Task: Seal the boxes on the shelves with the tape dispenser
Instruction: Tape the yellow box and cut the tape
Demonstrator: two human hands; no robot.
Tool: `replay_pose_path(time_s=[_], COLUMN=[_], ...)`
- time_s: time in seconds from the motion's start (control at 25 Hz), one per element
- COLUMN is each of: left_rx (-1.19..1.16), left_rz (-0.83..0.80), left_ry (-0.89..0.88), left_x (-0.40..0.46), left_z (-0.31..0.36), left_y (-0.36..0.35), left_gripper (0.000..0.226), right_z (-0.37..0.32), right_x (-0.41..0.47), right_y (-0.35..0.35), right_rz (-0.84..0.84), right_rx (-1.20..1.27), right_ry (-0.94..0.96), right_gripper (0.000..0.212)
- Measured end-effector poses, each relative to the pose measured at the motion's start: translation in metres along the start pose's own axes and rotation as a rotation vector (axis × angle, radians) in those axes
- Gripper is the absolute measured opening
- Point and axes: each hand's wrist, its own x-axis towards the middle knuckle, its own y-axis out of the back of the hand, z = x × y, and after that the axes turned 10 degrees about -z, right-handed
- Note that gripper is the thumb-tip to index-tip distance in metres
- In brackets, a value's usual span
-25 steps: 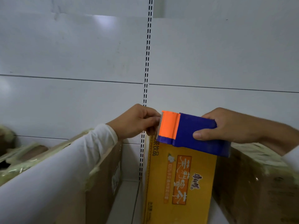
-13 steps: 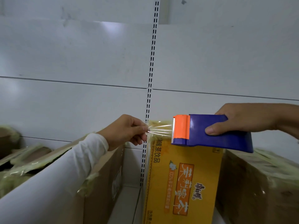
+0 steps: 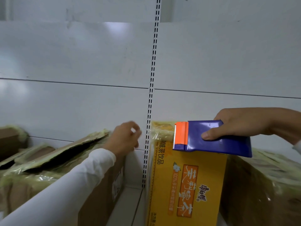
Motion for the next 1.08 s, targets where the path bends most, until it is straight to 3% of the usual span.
replay_pose_path(time_s=[0.04,0.12,0.2,0.36,0.44,0.52,0.6,0.72,0.96,1.08], left_rx=[0.082,0.235,0.320,0.098,0.368,0.662,0.558,0.258,0.387,0.375], left_rz=[0.132,0.079,-0.101,-0.213,-0.168,-0.004,-0.124,-0.409,-0.419,-0.419], left_ry=[-0.155,-0.399,-0.414,-0.381,-0.424,-0.500,-0.553,-0.521,-0.495,-0.519], left_x=[0.002,0.006,0.011,0.020,0.025,0.032,0.034,0.036,0.038,0.034], left_z=[0.002,0.011,0.014,0.006,0.006,0.008,0.014,0.019,0.015,0.010], left_y=[0.001,0.000,-0.013,-0.020,-0.012,-0.007,-0.012,-0.020,-0.003,0.010], left_gripper=[0.028,0.054,0.057,0.038,0.050,0.072,0.075,0.052,0.060,0.051], right_z=[0.001,0.001,-0.001,-0.005,-0.007,-0.007,-0.006,-0.007,-0.002,0.004], right_x=[0.000,0.001,0.001,0.003,0.003,0.003,0.003,0.002,-0.001,0.002], right_y=[0.000,0.001,0.000,-0.003,-0.005,-0.006,-0.008,-0.010,-0.006,0.001], right_rz=[0.003,0.005,0.002,-0.012,-0.018,-0.023,-0.029,-0.032,-0.015,-0.023], right_rx=[-0.003,-0.004,0.000,-0.008,-0.008,-0.007,0.001,0.015,0.038,0.052], right_ry=[-0.001,-0.004,-0.003,-0.003,0.000,0.004,0.006,0.012,0.066,0.094], right_gripper=[0.070,0.073,0.075,0.065,0.056,0.047,0.039,0.039,0.050,0.046])
